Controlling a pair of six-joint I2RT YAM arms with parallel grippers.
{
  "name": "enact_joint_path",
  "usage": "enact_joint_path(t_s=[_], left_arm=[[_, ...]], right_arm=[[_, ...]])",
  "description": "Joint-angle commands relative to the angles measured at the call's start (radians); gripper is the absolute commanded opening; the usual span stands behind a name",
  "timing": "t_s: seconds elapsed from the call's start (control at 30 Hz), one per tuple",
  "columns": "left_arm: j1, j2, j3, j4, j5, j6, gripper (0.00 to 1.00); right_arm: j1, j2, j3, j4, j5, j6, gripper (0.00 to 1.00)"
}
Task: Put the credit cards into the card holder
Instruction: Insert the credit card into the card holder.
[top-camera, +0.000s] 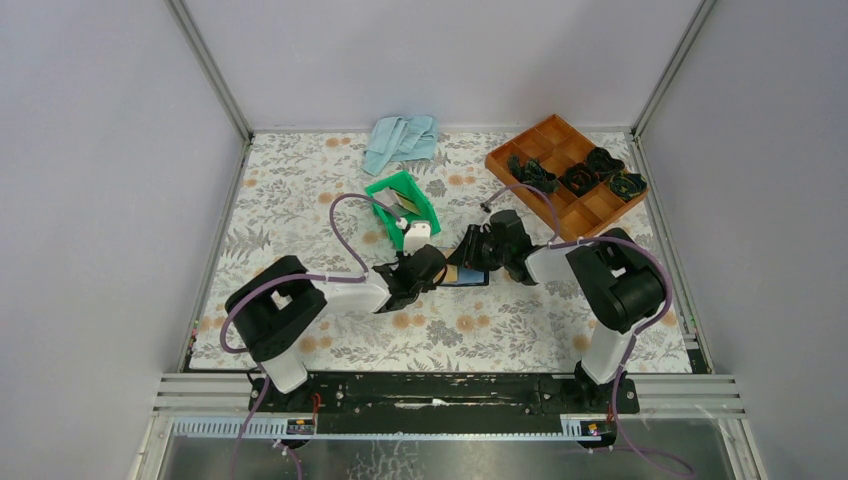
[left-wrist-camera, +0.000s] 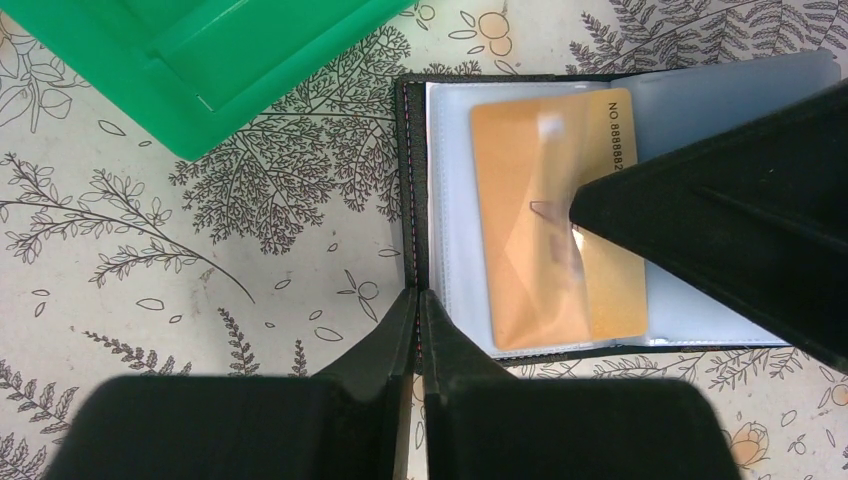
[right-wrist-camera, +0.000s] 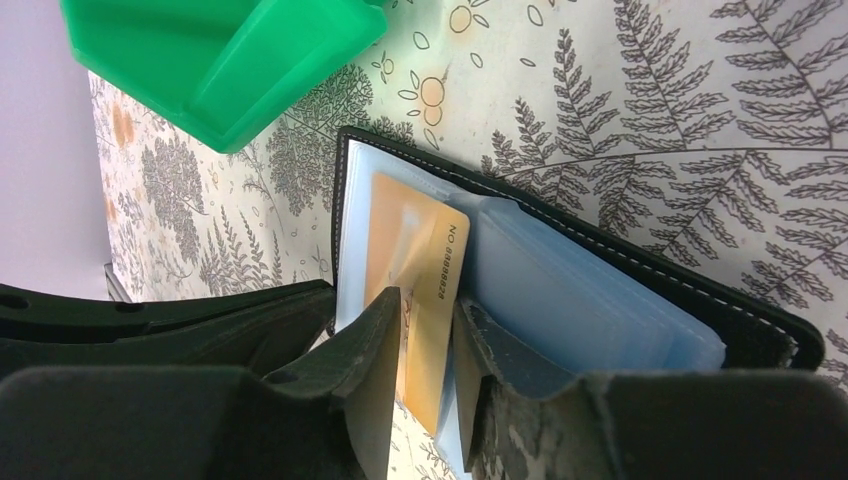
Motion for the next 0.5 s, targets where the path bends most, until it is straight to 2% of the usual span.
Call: enact_joint_path(t_s=[0.0, 0.47], left_arm=[[-0.002, 0.054, -0.018, 0.044, 0.054, -0.017, 0.07], [-0.005, 0.036, -0.034, 0.045, 0.044, -0.016, 0.07]], right_arm=[[0.039, 0.021, 0.004, -0.133, 0.017, -0.016, 0.36], [0.039, -0.114, -0.029, -0.174, 0.086, -0.041, 0.47]])
